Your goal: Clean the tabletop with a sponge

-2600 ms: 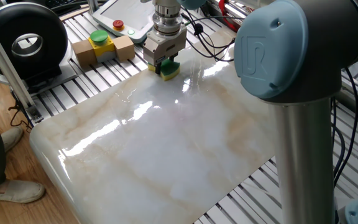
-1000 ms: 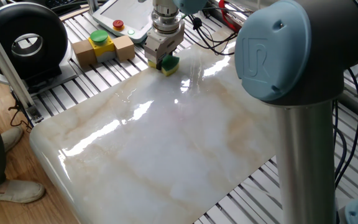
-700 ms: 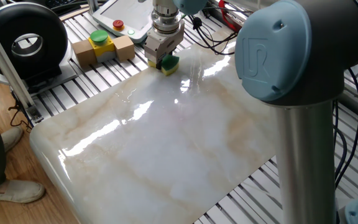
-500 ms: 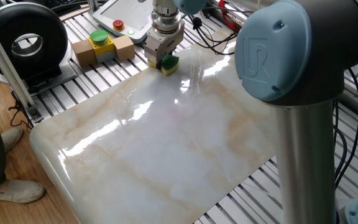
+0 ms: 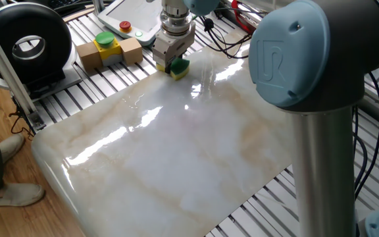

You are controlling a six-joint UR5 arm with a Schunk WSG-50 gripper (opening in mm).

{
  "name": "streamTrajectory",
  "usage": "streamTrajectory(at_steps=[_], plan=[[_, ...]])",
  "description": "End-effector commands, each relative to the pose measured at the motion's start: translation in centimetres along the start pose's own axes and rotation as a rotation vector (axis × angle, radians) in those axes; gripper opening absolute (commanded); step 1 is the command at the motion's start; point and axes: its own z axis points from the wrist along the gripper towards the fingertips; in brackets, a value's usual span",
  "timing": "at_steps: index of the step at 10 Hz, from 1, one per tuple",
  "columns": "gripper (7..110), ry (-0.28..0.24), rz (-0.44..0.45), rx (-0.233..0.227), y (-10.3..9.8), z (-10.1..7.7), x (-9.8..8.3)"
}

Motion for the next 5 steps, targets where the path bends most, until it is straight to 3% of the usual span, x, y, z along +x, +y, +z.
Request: streamTrajectory(at_steps=[1, 5], plan=[[7, 0.003, 0.010, -0.003, 0.1, -0.6, 0.9], [7, -0.034, -0.008, -0.008, 0.1, -0.6, 2.5]])
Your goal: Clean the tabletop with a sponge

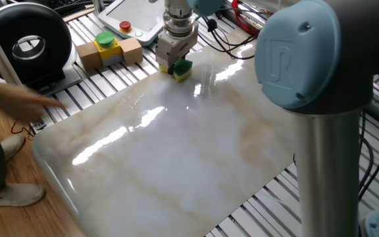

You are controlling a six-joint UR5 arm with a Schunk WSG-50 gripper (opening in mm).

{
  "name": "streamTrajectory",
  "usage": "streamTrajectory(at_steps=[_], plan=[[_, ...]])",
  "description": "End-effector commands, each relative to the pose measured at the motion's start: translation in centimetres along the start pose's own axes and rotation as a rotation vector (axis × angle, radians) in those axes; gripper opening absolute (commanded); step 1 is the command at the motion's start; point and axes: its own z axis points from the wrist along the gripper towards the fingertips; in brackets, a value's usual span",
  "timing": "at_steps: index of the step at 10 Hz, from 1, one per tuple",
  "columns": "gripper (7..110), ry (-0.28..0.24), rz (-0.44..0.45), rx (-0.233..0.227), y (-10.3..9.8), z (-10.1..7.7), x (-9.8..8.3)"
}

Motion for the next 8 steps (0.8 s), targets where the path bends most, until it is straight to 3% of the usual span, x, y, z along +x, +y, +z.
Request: streamTrajectory(at_steps=[1, 4, 5, 8], plan=[[7, -0.040, -0.002, -0.009, 0.0, -0.3, 1.4], [7, -0.063, 0.005, -0.023, -0.3, -0.9, 2.8], [7, -0.085, 0.007, -0.042, -0.7, -0.6, 2.3], [7, -0.134, 0.012, -0.016, -1.9, -0.3, 0.9]])
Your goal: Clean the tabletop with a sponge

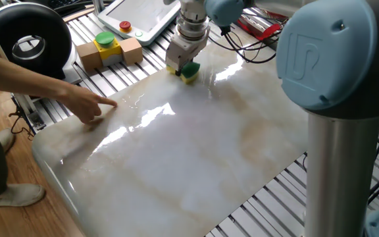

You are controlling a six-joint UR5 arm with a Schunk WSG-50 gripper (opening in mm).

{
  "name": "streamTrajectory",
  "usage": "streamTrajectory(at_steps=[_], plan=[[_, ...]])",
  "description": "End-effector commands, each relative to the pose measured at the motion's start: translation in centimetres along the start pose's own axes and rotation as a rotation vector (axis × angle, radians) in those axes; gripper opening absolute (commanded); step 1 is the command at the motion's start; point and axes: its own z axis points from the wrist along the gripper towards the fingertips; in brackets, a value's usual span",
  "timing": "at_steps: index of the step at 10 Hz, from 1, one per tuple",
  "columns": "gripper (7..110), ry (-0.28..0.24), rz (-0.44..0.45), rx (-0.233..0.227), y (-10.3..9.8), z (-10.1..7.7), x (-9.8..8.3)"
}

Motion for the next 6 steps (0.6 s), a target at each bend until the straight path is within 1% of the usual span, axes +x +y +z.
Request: streamTrajectory(at_steps=[1, 2, 4, 6], plan=[[7, -0.057, -0.006, 0.012, -1.0, -0.2, -1.5], [7, -0.068, -0.016, 0.016, -0.9, -0.3, -2.0], [7, -0.091, -0.013, 0.006, -0.2, 0.8, -3.3], [7, -0.077, -0.024, -0.014, 0.8, 1.8, -3.1]])
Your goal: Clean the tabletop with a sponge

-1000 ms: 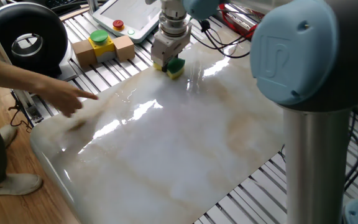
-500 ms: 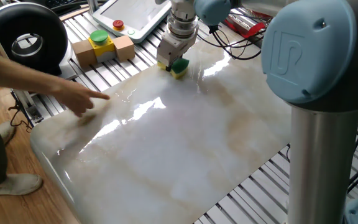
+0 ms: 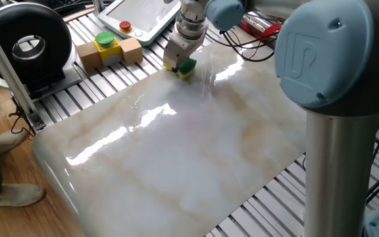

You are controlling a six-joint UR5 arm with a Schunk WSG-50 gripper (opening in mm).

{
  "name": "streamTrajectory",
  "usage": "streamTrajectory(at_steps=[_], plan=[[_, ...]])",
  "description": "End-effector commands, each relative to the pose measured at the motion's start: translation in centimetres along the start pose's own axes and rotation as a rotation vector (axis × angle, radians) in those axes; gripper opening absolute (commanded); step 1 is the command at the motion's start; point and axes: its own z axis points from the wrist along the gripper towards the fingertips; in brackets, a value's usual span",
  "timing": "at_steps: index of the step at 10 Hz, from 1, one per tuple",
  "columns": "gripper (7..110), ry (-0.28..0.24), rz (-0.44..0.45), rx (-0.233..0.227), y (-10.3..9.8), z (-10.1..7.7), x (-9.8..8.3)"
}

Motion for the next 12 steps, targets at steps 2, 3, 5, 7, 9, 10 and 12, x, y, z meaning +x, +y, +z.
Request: streamTrajectory(at_steps=[2, 3, 5, 7, 9, 10, 12], plan=[[7, 0.000, -0.013, -0.038, 1.4, 1.6, -0.4], [7, 0.000, -0.015, -0.041, 1.5, 1.5, -0.4], [7, 0.003, -0.024, -0.052, 1.5, 1.0, -0.3], [7, 0.033, -0.037, -0.065, 1.0, -0.4, 0.2], [7, 0.028, -0.028, -0.072, 1.4, 0.0, -0.2], [7, 0.025, -0.015, -0.066, 1.9, 0.4, -0.6], [7, 0.023, -0.002, -0.061, 2.4, 0.9, -1.1]])
